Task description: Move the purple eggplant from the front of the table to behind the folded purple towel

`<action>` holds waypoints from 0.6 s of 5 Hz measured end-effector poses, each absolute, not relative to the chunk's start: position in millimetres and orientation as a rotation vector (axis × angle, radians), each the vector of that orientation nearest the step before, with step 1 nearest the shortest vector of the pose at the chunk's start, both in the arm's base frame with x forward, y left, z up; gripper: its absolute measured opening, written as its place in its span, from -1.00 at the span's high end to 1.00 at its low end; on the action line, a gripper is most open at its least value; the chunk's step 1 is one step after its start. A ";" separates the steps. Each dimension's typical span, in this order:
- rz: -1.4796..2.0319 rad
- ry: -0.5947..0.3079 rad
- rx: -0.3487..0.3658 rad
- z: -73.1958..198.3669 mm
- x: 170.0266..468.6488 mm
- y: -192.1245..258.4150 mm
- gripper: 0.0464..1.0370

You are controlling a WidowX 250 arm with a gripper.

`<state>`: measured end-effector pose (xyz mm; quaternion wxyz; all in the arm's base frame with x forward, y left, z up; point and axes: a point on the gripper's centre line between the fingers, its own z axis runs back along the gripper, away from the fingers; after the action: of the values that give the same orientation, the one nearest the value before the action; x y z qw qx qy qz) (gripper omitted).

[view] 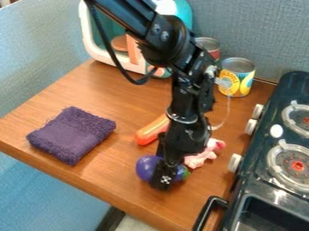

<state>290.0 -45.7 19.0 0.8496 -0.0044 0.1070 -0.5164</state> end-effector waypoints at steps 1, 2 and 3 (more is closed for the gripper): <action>-0.935 0.166 -0.062 63.0 293.2 -18.7 -0.53; -0.720 0.117 -0.103 100.7 305.7 22.2 -0.53; -0.472 0.076 -0.114 119.9 328.0 62.0 -0.53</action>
<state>328.0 62.0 119.9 0.9699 -0.0566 0.0377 -0.2336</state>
